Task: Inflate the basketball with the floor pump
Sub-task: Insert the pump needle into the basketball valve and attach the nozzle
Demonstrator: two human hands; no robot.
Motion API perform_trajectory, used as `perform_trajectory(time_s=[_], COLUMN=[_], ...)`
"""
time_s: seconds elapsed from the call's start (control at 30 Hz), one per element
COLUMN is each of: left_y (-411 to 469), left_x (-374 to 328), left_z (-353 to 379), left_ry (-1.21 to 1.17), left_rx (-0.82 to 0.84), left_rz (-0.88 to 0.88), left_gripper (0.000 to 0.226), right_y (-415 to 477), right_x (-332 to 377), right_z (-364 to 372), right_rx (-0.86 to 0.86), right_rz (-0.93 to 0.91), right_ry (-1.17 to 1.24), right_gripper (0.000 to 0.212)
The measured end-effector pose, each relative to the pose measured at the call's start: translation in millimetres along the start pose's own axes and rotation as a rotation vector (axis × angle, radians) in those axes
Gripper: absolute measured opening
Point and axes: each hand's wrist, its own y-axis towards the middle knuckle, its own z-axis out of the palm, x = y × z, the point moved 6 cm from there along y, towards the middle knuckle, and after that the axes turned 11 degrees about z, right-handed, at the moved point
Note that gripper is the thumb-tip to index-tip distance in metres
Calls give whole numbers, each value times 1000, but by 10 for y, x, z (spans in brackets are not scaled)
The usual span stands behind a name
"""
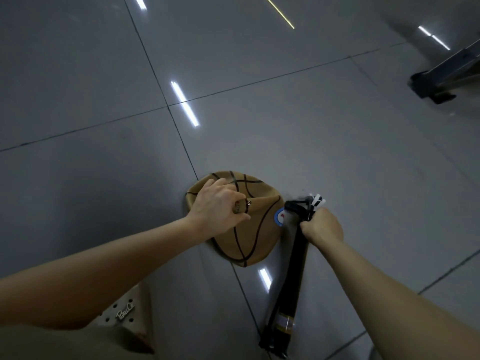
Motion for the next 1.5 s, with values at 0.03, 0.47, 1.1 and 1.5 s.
perform_trajectory(time_s=[0.03, 0.47, 1.1, 1.5], left_y=[20, 817, 598, 549], left_x=[-3, -999, -1529, -925], left_z=[-7, -46, -505, -276], left_ry=[2, -419, -466, -1010], left_rx=[39, 451, -56, 257], left_rz=[-12, 138, 507, -484], left_gripper=[47, 65, 24, 17], right_y=[-18, -716, -687, -340], right_x=[-48, -166, -795, -1200], right_z=[-62, -346, -226, -212], right_rx=[-23, -87, 488, 240], right_rz=[7, -346, 34, 256], right_ry=[14, 232, 1164, 751], right_gripper=[11, 13, 23, 23])
